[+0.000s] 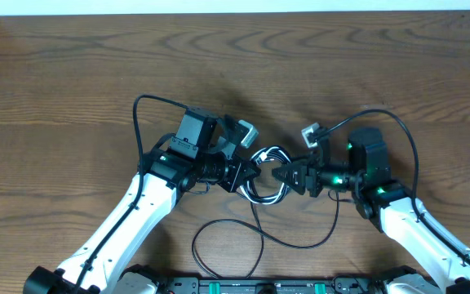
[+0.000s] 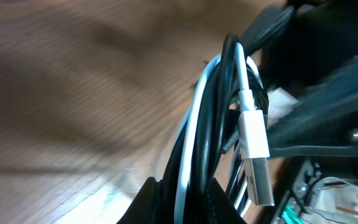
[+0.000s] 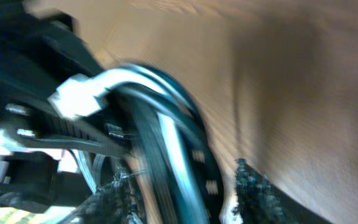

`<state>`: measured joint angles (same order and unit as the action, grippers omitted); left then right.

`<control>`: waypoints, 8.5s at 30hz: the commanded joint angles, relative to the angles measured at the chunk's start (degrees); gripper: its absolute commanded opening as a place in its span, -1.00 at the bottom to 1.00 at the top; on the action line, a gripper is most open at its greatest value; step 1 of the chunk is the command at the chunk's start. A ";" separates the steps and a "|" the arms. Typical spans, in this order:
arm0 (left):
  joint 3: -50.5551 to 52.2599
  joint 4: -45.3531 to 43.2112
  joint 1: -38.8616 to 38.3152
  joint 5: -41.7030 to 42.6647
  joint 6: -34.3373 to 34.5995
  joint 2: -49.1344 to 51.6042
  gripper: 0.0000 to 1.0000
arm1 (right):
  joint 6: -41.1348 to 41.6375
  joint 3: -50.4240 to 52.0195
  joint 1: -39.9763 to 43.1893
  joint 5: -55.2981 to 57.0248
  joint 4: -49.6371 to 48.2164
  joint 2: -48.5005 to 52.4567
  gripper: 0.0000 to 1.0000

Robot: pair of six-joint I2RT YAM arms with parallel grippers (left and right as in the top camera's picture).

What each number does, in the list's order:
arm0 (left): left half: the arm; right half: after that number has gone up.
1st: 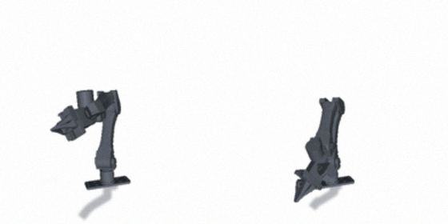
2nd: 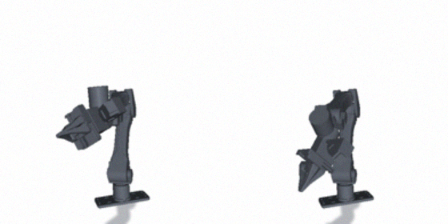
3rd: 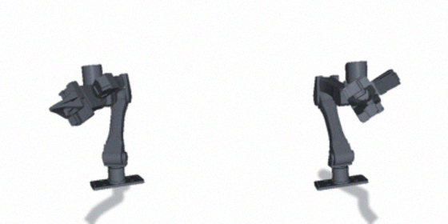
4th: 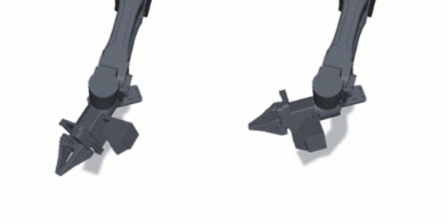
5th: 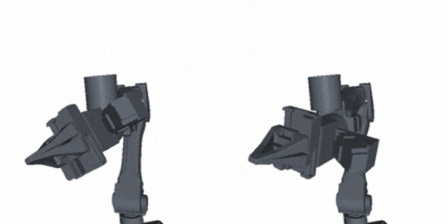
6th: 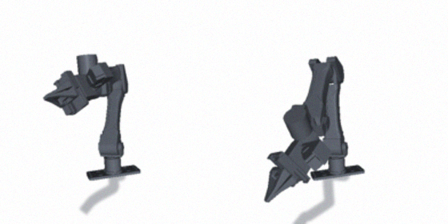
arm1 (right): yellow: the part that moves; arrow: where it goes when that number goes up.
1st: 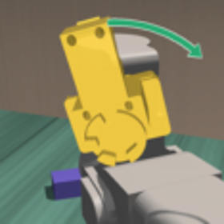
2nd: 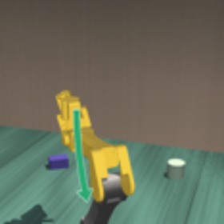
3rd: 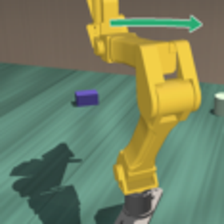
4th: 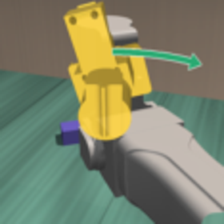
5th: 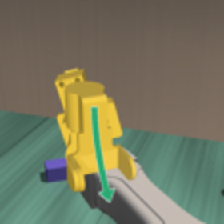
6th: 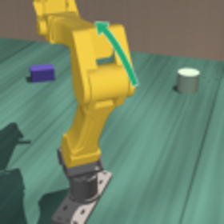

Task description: Untangle cables

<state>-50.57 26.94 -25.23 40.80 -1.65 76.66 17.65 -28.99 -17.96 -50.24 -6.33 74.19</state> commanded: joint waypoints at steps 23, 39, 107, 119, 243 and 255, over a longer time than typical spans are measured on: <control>-0.13 -2.25 0.00 -2.86 5.57 -0.68 -0.85 | -0.55 -0.28 2.86 -39.06 -18.01 -0.46 -0.98; -0.13 -4.37 -4.26 -18.05 11.37 4.55 -0.84 | 23.08 -0.28 2.86 -39.08 -49.22 -0.46 -0.98; -0.13 0.42 2.82 -14.47 19.91 -17.77 -0.85 | 7.02 -0.22 5.90 -21.14 -24.28 5.16 -0.27; -0.13 -2.36 2.82 -23.47 38.66 -16.09 -0.85 | 9.90 -0.22 5.88 -24.33 -23.61 5.16 -0.27; -0.13 1.97 2.82 32.17 -21.90 -10.49 -0.85 | 20.37 -0.22 11.52 -29.03 -56.78 5.20 -0.60; -0.13 -0.22 4.50 30.95 -21.77 -10.43 -0.84 | 14.38 -0.22 8.61 -37.13 -52.26 5.20 -0.60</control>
<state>-49.45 26.89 -21.91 70.22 -22.28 66.26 34.63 -29.19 -7.94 -84.49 -58.24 79.37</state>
